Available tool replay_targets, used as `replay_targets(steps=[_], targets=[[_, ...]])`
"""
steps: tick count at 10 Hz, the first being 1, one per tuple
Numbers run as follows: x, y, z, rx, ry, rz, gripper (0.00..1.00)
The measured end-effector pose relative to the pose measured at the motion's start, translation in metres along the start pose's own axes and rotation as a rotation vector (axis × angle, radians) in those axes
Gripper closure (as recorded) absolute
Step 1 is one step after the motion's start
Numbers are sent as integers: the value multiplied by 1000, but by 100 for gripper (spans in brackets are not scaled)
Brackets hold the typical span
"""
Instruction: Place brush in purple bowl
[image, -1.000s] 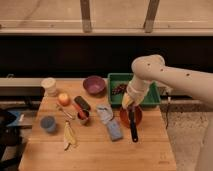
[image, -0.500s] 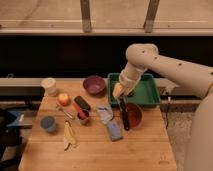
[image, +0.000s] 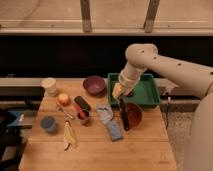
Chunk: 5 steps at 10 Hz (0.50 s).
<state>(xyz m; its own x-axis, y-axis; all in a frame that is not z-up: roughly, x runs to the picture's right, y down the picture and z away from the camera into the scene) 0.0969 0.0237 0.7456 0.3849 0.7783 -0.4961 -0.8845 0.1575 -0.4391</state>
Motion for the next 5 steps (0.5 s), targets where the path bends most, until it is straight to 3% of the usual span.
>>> replay_targets(steps=[3,5], targets=[[-21,19,0,-19,-80,-75,100],[-48,46,7,-34,-101,-144,100]])
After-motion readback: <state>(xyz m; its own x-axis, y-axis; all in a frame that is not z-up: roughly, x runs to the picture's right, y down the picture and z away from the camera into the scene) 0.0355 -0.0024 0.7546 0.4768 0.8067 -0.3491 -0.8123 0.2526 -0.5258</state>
